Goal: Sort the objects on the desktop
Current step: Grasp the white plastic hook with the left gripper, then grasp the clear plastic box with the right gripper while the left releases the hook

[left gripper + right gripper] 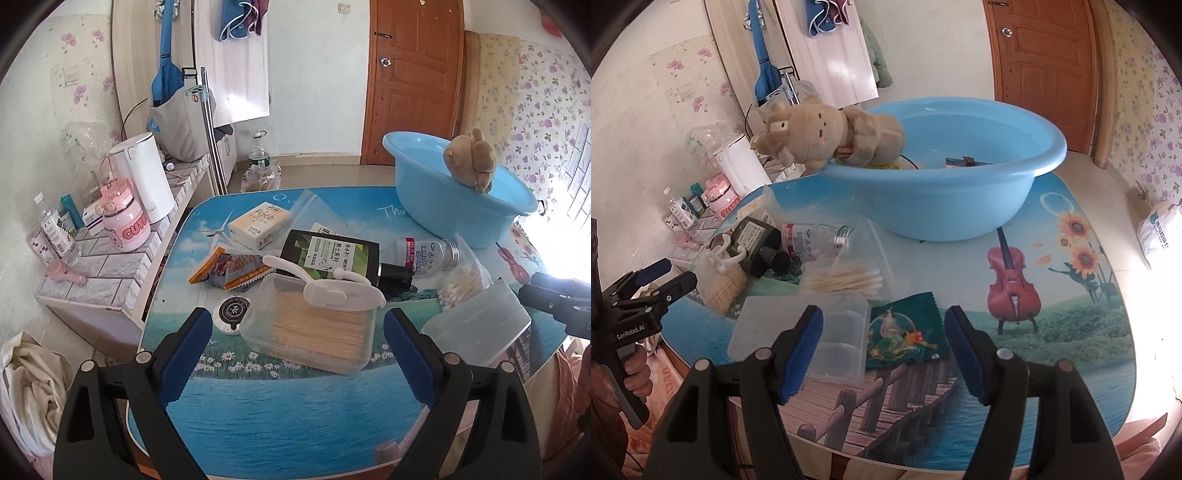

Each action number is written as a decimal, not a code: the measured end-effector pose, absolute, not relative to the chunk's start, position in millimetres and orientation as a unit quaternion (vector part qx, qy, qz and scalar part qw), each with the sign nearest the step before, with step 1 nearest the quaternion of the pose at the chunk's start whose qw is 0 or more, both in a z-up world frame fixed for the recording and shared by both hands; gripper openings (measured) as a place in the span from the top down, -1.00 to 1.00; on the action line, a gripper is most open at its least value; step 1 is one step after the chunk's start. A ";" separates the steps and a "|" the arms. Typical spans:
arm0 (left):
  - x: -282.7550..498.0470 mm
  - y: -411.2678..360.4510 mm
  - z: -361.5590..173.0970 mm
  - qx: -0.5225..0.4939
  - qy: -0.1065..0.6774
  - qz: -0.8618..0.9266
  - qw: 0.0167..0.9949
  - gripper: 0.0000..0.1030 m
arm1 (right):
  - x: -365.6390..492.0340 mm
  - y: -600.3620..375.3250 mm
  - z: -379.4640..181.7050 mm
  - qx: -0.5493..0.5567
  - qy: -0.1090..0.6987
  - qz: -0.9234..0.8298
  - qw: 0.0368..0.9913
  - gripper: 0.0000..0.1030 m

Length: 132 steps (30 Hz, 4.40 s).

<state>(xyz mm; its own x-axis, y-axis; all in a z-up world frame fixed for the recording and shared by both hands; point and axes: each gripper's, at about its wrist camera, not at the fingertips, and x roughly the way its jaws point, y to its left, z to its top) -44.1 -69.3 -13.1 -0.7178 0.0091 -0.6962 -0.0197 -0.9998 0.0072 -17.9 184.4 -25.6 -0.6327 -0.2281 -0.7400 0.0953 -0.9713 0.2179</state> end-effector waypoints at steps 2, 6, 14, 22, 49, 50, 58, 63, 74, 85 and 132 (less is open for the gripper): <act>-48.1 -65.6 -13.5 -0.376 0.007 0.927 0.016 -0.83 | -17.4 181.3 -25.8 0.420 -0.079 -0.899 0.098 -0.33; -58.3 -55.4 -18.7 -0.377 0.020 0.926 0.027 -0.83 | -19.4 177.6 -27.9 0.425 -0.081 -0.896 0.097 -0.56; -75.1 -47.0 -27.8 -0.375 0.032 0.926 0.039 -0.83 | -22.8 182.1 -32.3 0.430 -0.088 -0.894 0.088 -0.59; -78.5 -44.8 -33.5 -0.376 0.030 0.925 0.054 -0.07 | -20.2 172.6 -36.4 0.436 -0.079 -0.890 0.103 -0.59; -1.0 -94.6 -30.6 -0.381 -0.006 0.924 0.001 -0.08 | 7.4 130.6 -38.9 0.456 -0.008 -0.861 0.227 -0.63; -0.2 -94.3 -33.0 -0.384 -0.007 0.923 0.002 -0.08 | 9.6 127.3 -39.7 0.459 -0.006 -0.857 0.235 -0.63; 11.5 -93.6 -49.2 -0.403 -0.002 0.915 0.006 -0.08 | 18.2 118.9 -37.0 0.453 0.028 -0.859 0.239 -0.62; 14.0 -95.7 -58.0 -0.416 -0.009 0.909 0.010 -0.08 | -2.1 130.5 -38.2 0.443 0.048 -0.868 0.217 -0.63; 9.6 -94.8 -60.7 -0.414 -0.007 0.910 0.014 -0.21 | -27.5 108.6 -47.4 0.446 0.107 -0.844 0.278 -0.59; 9.5 -90.7 -60.1 -0.411 -0.002 0.912 0.009 -0.08 | -3.0 118.3 -41.6 0.450 0.079 -0.850 0.262 -0.31; -2.0 -68.0 9.2 -0.340 -0.029 0.939 0.051 0.05 | -17.9 115.0 6.5 0.419 0.086 -0.872 0.239 -0.16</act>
